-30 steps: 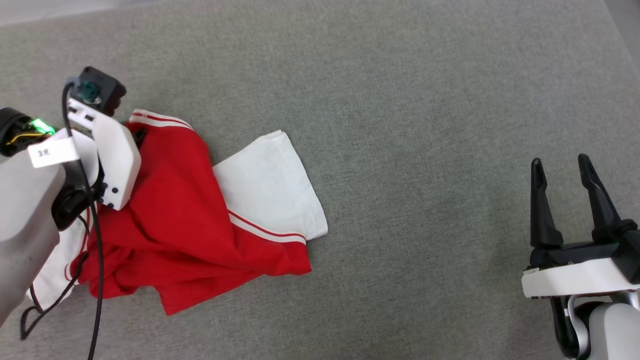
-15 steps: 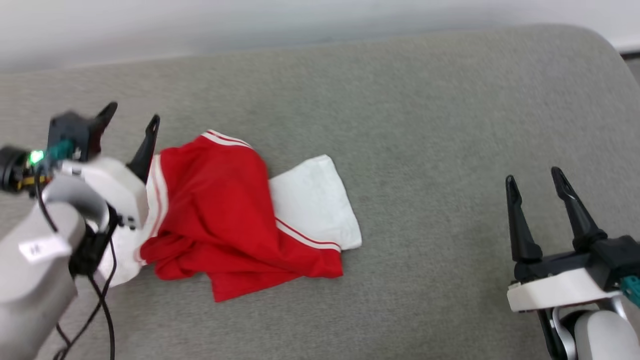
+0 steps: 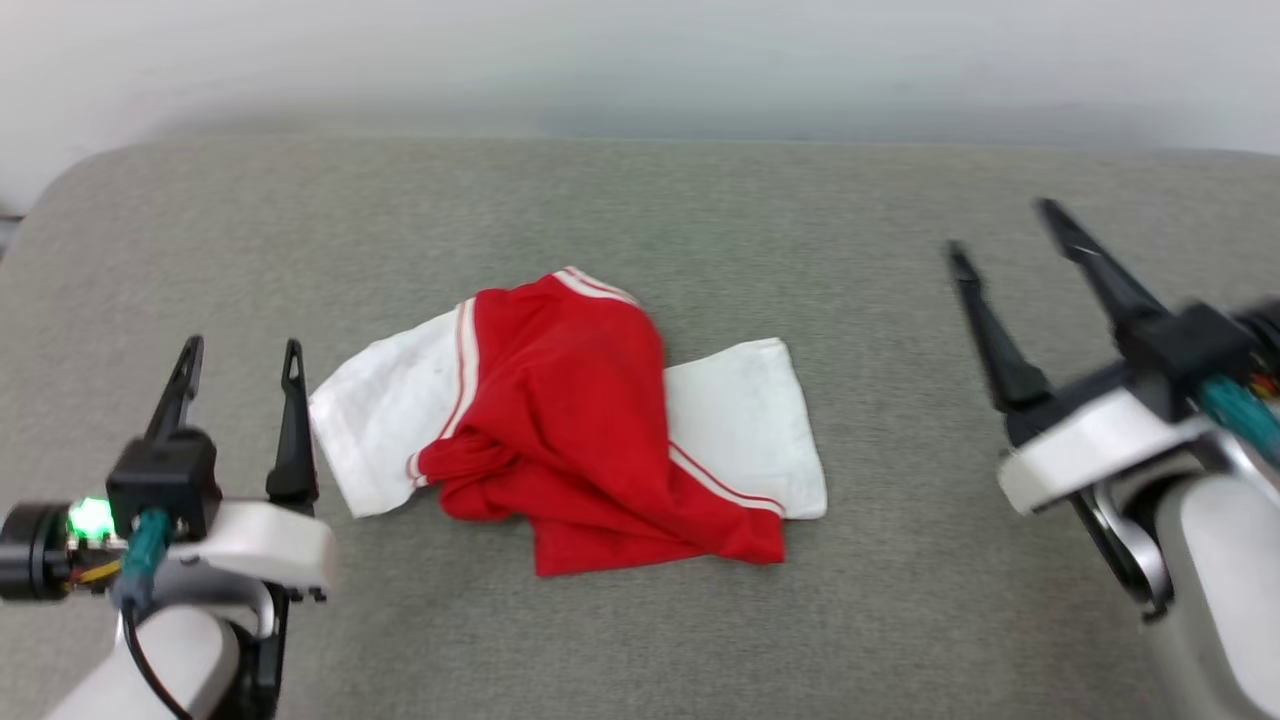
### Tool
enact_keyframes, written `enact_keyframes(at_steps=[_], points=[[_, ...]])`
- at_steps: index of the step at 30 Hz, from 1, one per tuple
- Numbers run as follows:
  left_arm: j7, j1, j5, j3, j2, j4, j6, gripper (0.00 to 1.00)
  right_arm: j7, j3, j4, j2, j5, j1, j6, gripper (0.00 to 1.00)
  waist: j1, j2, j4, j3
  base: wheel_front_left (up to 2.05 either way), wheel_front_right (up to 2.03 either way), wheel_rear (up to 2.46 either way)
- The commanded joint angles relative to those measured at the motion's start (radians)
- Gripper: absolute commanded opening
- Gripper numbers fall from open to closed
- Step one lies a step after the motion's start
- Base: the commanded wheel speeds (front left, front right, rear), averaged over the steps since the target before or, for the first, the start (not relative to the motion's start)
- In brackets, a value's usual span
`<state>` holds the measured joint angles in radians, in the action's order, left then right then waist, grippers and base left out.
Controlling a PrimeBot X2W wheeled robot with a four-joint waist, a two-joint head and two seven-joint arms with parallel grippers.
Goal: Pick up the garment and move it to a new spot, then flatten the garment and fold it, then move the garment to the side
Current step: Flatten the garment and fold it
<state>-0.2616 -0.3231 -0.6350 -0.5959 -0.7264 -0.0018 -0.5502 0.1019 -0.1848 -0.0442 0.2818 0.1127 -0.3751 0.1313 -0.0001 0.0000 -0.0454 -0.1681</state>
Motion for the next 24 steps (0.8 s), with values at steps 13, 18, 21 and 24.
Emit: enact_keyframes(at_steps=[13,18,21,24], points=[[-0.003,0.15,0.201,0.196,0.219,-0.047,0.093,1.0,-0.693,-0.475,-0.15,0.251,0.438,-0.397,-0.001,1.0,0.0001,0.0,-0.15,-0.084,0.0,0.0,0.0],[-0.003,0.137,0.258,0.245,0.293,-0.032,0.148,1.0,-0.872,-0.607,-0.217,0.29,0.551,-0.517,-0.001,1.0,0.0001,0.0,-0.184,-0.135,0.0,0.0,0.0],[-0.003,0.124,0.289,0.274,0.339,-0.029,0.177,1.0,-0.919,-0.677,-0.253,0.301,0.568,-0.58,-0.001,1.0,0.0001,0.0,-0.203,-0.17,0.0,0.0,0.0],[-0.003,0.11,0.318,0.303,0.382,-0.019,0.212,1.0,-0.921,-0.735,-0.295,0.3,0.578,-0.627,-0.001,1.0,0.0001,0.0,-0.218,-0.202,0.0,0.0,0.0]])
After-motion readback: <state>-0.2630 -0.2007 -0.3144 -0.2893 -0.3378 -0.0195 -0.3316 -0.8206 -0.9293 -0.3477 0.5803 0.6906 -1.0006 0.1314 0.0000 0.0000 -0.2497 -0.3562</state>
